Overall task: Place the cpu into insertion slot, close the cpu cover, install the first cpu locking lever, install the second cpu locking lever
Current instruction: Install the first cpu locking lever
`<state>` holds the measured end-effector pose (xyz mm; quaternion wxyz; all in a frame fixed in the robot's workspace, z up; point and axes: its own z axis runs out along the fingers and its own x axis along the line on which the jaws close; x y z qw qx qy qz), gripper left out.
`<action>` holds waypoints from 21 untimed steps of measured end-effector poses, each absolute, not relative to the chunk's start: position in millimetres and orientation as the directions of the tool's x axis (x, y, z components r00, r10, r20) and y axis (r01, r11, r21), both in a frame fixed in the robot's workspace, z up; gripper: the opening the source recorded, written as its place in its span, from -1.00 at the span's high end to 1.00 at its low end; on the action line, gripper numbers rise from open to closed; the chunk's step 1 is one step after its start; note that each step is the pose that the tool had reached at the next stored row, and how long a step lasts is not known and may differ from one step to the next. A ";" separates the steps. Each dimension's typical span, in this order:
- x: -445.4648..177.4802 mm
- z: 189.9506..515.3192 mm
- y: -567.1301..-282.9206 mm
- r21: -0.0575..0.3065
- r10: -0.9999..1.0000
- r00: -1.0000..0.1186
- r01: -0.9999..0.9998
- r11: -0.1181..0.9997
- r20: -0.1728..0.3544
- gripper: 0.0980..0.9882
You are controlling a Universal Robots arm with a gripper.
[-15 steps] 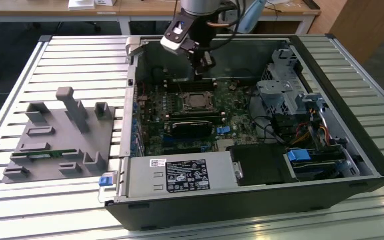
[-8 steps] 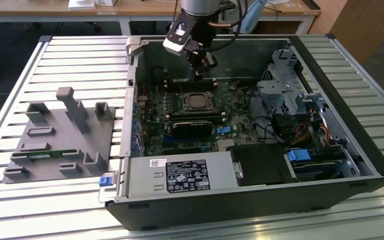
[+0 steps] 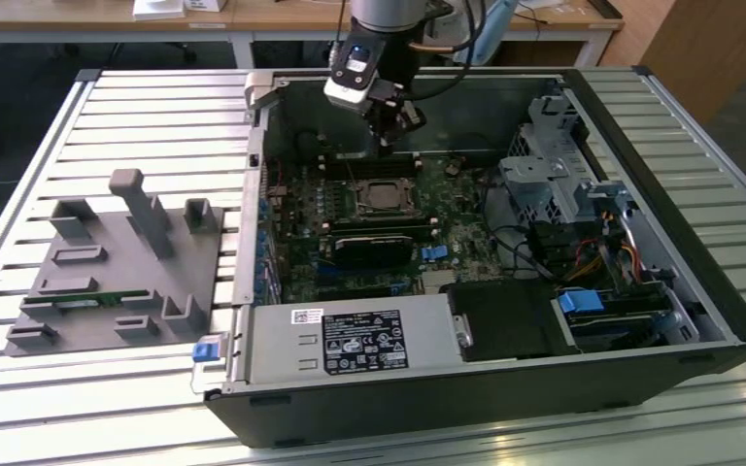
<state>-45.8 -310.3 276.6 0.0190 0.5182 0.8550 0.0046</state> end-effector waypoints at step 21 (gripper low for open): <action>-45.8 276.2 -310.3 0.027 0.720 -0.693 0.720 0.694 -0.028 0.98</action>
